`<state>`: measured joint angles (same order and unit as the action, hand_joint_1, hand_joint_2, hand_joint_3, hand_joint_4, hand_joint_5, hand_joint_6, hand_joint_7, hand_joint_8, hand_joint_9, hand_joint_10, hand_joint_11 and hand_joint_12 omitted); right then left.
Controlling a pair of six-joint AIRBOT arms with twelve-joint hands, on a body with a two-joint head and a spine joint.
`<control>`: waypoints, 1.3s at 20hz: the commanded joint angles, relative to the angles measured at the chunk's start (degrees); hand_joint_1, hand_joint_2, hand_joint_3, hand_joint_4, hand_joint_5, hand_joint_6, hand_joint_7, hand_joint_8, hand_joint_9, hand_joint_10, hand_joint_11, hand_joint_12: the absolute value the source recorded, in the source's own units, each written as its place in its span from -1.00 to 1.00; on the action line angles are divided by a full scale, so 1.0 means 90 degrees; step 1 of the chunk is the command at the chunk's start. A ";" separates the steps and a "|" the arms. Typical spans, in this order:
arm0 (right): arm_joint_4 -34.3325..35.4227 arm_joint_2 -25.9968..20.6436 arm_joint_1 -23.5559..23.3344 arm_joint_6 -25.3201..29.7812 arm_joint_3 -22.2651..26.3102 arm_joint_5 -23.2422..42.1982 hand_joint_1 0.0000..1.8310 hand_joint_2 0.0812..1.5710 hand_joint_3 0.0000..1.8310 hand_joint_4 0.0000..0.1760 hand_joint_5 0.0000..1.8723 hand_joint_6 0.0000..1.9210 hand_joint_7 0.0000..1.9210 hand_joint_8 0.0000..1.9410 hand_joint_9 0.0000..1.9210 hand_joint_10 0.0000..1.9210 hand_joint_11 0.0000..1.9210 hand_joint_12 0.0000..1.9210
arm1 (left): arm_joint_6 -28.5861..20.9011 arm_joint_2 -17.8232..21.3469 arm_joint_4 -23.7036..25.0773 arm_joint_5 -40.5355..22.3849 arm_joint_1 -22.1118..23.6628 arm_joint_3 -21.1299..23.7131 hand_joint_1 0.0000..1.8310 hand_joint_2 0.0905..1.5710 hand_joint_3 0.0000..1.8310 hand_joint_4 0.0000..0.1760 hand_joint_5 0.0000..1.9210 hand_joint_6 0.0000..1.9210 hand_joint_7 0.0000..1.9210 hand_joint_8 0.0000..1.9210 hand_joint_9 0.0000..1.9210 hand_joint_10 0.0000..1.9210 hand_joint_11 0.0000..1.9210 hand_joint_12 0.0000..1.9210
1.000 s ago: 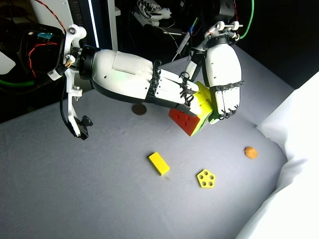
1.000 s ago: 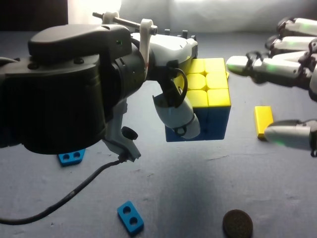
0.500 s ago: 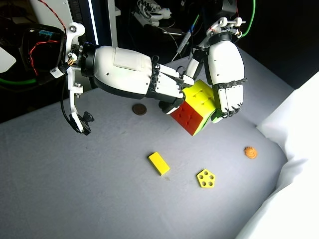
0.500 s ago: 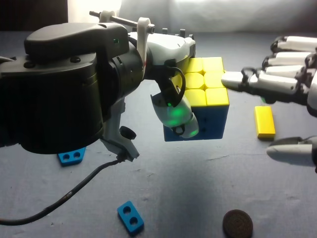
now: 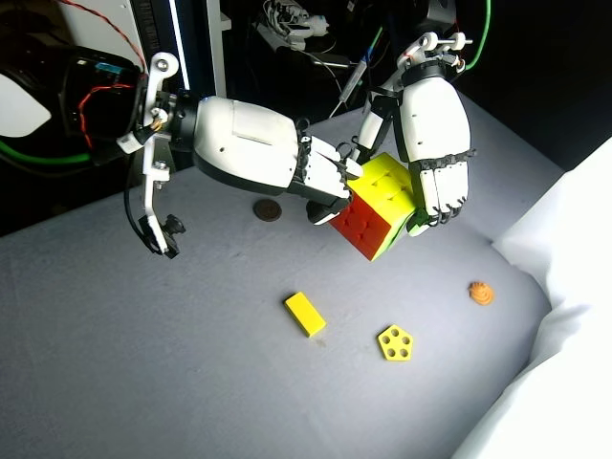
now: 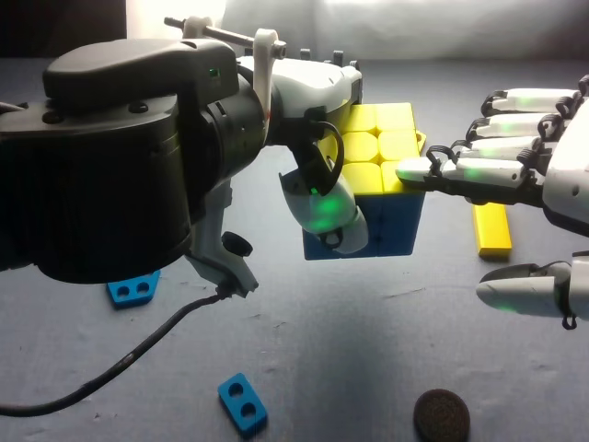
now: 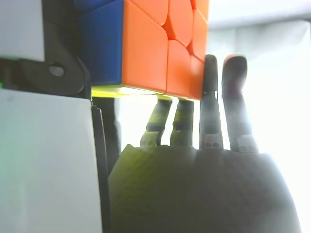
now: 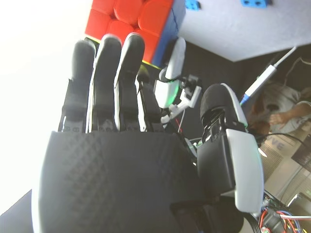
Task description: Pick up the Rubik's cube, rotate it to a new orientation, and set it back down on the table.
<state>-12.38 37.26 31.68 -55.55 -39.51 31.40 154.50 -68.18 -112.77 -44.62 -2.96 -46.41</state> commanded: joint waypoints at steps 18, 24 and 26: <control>-0.0131 0.0149 0.0132 -0.0251 0.0043 0.0227 -0.86 0.59 -1.00 -1.00 -0.87 -1.00 -0.67 0.29 -0.77 0.79 -0.97 1.00 | -0.0033 0.0059 0.0483 0.0140 0.0176 -0.0012 0.21 0.45 -1.00 -1.00 -0.93 0.78 -0.88 0.86 -0.81 0.96 -0.78 1.00; -0.0062 0.0213 0.0142 -0.0251 0.0041 0.0226 -0.83 0.58 -1.00 -1.00 -0.83 -0.99 -0.67 0.29 -0.76 0.78 -0.92 1.00 | -0.0033 0.0060 0.0483 0.0135 0.0191 -0.0012 0.20 0.49 -1.00 -1.00 -0.93 0.77 -0.87 0.83 -0.81 0.96 -0.77 1.00; -0.0011 0.0224 0.0096 -0.0254 0.0040 0.0217 -0.83 0.57 -1.00 -1.00 -0.85 -1.00 -0.68 0.29 -0.77 0.77 -0.91 1.00 | -0.0033 0.0060 0.0483 0.0134 0.0199 -0.0014 0.18 0.47 -1.00 -1.00 -0.95 0.79 -0.86 0.82 -0.80 0.93 -0.77 1.00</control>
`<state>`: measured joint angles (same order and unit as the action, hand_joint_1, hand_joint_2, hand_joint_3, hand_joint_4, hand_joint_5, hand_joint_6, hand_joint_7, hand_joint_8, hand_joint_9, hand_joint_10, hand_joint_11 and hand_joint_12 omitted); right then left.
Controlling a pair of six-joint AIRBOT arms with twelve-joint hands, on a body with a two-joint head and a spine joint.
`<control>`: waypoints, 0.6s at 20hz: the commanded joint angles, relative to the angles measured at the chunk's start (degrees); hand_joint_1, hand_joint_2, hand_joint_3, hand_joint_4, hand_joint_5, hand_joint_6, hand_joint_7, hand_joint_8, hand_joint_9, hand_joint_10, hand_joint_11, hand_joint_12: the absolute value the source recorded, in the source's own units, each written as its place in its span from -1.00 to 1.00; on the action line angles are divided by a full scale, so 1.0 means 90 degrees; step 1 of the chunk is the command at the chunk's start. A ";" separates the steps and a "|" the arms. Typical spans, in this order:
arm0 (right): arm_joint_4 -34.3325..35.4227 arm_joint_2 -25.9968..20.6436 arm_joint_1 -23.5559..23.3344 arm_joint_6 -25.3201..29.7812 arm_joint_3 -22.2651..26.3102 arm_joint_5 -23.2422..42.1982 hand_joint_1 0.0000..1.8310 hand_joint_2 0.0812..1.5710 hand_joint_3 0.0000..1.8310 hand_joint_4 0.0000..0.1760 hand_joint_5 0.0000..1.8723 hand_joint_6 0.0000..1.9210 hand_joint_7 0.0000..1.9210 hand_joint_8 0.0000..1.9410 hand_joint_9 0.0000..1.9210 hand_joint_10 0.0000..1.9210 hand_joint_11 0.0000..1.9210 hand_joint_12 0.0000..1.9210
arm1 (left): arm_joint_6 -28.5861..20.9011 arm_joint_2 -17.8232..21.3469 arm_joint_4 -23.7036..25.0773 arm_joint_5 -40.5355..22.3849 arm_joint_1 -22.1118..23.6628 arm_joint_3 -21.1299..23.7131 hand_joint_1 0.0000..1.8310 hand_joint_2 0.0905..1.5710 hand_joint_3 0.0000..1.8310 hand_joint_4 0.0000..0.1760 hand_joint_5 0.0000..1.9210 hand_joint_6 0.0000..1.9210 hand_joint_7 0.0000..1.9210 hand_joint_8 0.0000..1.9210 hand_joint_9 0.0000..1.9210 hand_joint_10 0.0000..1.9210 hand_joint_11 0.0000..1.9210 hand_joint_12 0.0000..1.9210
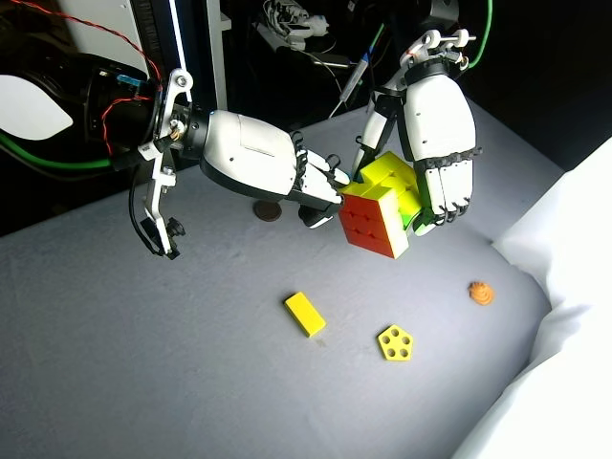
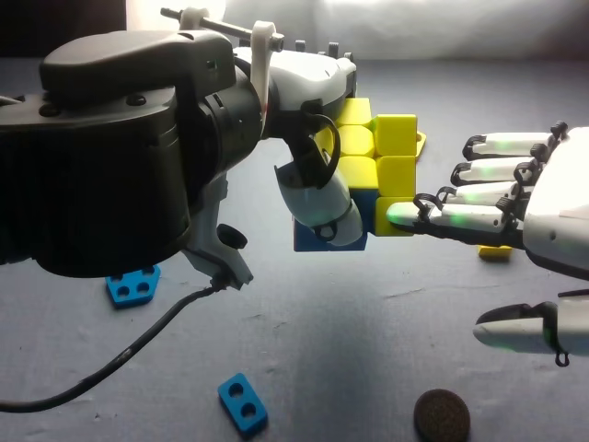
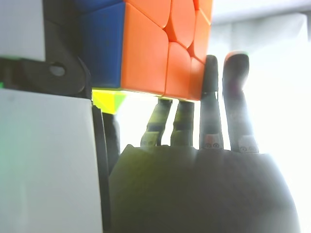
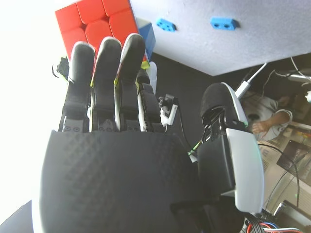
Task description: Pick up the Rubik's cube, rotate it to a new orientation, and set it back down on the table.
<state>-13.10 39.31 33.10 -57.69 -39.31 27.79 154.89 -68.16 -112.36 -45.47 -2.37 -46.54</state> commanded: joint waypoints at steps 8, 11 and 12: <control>0.0614 0.0155 -0.0271 -0.0519 -0.0034 0.0235 -0.83 0.57 -1.00 -1.00 -0.84 -0.99 -0.66 0.31 -0.76 0.80 -0.92 1.00 | -0.0077 0.0057 0.0437 0.0228 0.0134 -0.0012 0.14 0.49 -0.99 -1.00 -0.90 0.75 -0.86 0.85 -0.80 0.95 -0.79 1.00; 0.0898 0.0245 -0.0282 -0.0924 -0.0053 0.0218 -0.84 0.59 -1.00 -1.00 -0.85 -1.00 -0.70 0.32 -0.78 0.82 -0.91 1.00 | -0.0077 0.0057 0.0437 0.0228 0.0144 -0.0017 0.16 0.46 -1.00 -1.00 -0.89 0.71 -0.84 0.81 -0.78 0.92 -0.77 1.00; 0.0898 0.0248 -0.0282 -0.0930 -0.0053 0.0217 -0.84 0.59 -1.00 -1.00 -0.85 -0.99 -0.70 0.32 -0.77 0.80 -0.92 1.00 | -0.0077 0.0057 0.0437 0.0227 0.0146 -0.0017 0.19 0.48 -1.00 -1.00 -0.89 0.71 -0.84 0.80 -0.78 0.91 -0.77 1.00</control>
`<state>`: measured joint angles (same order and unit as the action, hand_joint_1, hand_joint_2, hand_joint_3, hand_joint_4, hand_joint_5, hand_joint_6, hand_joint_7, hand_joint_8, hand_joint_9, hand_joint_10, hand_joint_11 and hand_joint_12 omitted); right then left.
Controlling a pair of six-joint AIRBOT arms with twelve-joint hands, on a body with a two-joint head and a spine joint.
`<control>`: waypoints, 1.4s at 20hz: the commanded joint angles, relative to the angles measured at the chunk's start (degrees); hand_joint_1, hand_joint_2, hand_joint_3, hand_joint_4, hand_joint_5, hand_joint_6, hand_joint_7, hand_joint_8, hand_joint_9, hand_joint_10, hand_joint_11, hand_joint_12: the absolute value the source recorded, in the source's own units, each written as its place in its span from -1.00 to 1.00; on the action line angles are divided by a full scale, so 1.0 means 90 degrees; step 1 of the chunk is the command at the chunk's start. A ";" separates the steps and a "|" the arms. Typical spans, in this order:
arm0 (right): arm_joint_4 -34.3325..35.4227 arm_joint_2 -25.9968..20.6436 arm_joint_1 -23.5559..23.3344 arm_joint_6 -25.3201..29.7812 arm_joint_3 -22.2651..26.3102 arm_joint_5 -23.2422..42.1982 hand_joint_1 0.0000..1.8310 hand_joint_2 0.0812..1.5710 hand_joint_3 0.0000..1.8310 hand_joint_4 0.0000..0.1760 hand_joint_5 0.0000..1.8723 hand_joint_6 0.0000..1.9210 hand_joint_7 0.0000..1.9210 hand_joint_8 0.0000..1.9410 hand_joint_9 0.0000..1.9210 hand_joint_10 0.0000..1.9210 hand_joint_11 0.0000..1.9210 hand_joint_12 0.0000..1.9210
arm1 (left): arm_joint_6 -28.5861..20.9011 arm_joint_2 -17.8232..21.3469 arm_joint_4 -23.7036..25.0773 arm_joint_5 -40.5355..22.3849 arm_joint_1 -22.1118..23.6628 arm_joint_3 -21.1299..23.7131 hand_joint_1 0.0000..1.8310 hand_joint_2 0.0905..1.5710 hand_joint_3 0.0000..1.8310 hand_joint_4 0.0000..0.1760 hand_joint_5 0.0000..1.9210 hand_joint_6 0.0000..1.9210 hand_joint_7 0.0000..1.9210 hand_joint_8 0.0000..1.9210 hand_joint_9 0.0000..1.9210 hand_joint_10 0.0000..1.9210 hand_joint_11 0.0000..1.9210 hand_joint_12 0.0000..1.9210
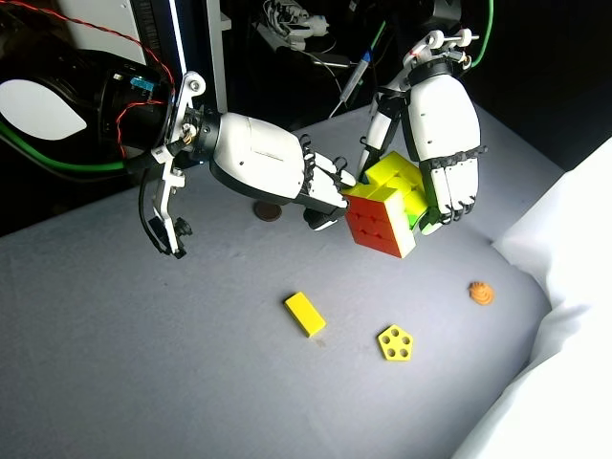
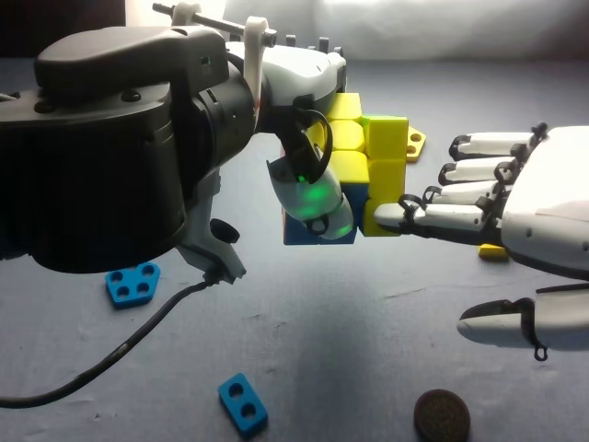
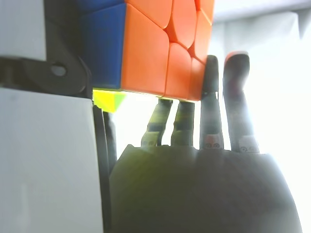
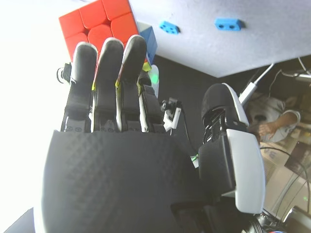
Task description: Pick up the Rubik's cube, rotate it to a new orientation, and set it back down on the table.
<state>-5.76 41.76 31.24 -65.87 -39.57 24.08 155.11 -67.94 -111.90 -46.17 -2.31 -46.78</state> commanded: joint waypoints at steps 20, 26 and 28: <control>0.0886 0.0473 -0.0200 -0.0707 -0.0221 0.0352 -0.81 0.58 -1.00 -1.00 -0.85 -1.00 -0.65 0.28 -0.75 0.78 -0.94 1.00 | -0.0101 0.0027 0.0384 0.0246 0.0166 -0.0002 0.18 0.50 -0.99 -1.00 -0.89 0.72 -0.86 0.83 -0.79 0.93 -0.77 1.00; 0.1261 0.0666 -0.0164 -0.1052 -0.0325 0.0390 -0.81 0.58 -1.00 -1.00 -0.85 -1.00 -0.64 0.28 -0.75 0.79 -0.94 1.00 | -0.0101 0.0027 0.0384 0.0246 0.0178 -0.0004 0.19 0.49 -1.00 -1.00 -0.89 0.72 -0.86 0.83 -0.79 0.92 -0.78 1.00; 0.1294 0.0701 -0.0165 -0.1066 -0.0374 0.0393 -0.81 0.58 -1.00 -1.00 -0.85 -1.00 -0.65 0.28 -0.75 0.79 -0.95 1.00 | -0.0101 0.0027 0.0384 0.0246 0.0182 -0.0002 0.18 0.51 -0.99 -1.00 -0.93 0.75 -0.88 0.81 -0.80 0.90 -0.79 1.00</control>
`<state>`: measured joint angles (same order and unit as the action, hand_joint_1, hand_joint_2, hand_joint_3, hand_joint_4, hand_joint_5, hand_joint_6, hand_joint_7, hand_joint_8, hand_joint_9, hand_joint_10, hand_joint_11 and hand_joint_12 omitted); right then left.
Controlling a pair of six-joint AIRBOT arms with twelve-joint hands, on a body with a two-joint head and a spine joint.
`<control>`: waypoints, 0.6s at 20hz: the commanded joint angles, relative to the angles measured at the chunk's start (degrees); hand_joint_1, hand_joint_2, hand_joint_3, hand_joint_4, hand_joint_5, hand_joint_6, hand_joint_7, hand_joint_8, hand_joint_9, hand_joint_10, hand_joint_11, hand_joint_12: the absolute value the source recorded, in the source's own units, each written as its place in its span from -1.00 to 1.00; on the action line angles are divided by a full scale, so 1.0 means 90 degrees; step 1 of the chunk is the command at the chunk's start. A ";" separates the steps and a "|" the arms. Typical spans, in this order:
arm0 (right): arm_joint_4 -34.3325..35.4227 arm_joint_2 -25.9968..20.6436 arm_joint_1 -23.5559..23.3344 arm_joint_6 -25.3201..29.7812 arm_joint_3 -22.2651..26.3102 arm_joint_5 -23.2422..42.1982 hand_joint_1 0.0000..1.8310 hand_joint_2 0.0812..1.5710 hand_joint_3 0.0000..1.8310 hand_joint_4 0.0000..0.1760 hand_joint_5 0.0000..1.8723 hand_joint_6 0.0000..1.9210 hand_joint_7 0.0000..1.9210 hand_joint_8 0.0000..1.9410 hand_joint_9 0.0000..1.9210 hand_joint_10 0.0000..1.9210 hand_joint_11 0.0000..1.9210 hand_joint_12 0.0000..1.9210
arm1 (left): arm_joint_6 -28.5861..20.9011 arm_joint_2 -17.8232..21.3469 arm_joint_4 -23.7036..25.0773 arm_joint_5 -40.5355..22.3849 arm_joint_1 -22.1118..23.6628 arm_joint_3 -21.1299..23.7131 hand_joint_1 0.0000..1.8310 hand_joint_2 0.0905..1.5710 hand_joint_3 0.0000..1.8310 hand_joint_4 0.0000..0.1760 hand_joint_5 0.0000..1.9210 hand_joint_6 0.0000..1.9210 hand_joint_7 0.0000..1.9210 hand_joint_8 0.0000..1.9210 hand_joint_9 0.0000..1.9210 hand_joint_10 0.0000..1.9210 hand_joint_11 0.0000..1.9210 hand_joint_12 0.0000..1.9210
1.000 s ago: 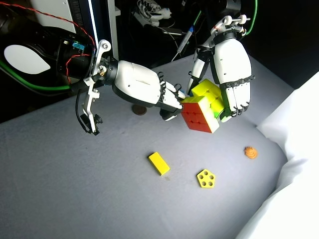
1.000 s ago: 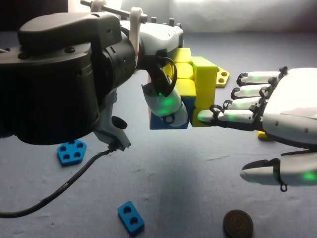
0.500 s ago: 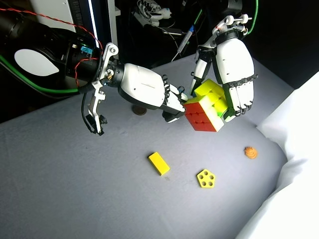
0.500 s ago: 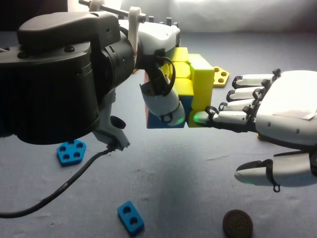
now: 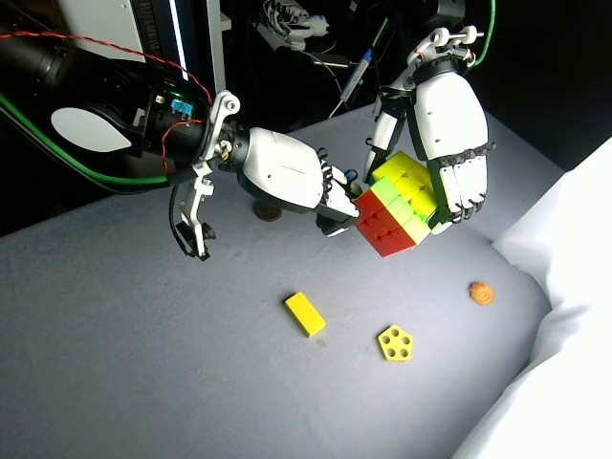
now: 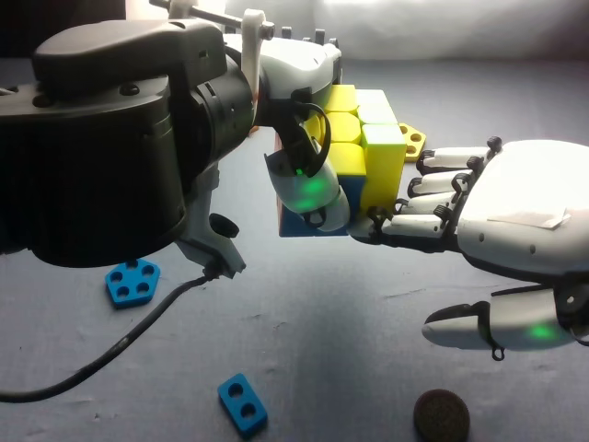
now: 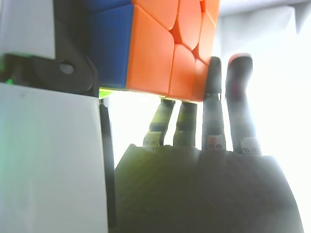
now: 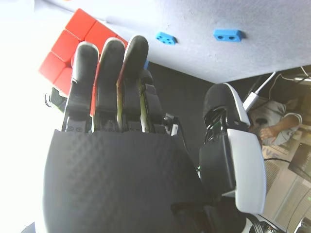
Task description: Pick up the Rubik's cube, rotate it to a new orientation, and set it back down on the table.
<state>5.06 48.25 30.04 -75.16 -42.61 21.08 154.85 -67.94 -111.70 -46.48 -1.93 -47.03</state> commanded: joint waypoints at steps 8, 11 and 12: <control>0.0474 0.0083 -0.0044 -0.0355 -0.0178 0.0798 -0.82 0.58 -1.00 -1.00 -0.84 -0.99 -0.66 0.28 -0.76 0.78 -0.98 1.00 | -0.0072 0.0027 0.0362 0.0280 0.0149 0.0023 0.20 0.49 -1.00 -1.00 -0.93 0.76 -0.88 0.82 -0.80 0.93 -0.78 1.00; 0.0531 0.0116 -0.0043 -0.0388 -0.0212 0.0827 -0.82 0.58 -1.00 -1.00 -0.83 -0.99 -0.67 0.28 -0.76 0.77 -0.97 1.00 | -0.0072 0.0027 0.0362 0.0280 0.0149 0.0022 0.19 0.48 -1.00 -1.00 -0.93 0.74 -0.87 0.82 -0.80 0.92 -0.78 1.00; 0.0532 0.0116 -0.0044 -0.0388 -0.0213 0.0830 -0.82 0.58 -1.00 -1.00 -0.83 -0.99 -0.66 0.27 -0.75 0.76 -0.96 1.00 | -0.0072 0.0027 0.0362 0.0280 0.0149 0.0020 0.18 0.49 -1.00 -1.00 -0.92 0.75 -0.87 0.82 -0.79 0.91 -0.78 1.00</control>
<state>9.06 49.65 30.04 -78.35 -43.97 21.08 154.45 -67.94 -111.48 -46.11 -1.54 -47.09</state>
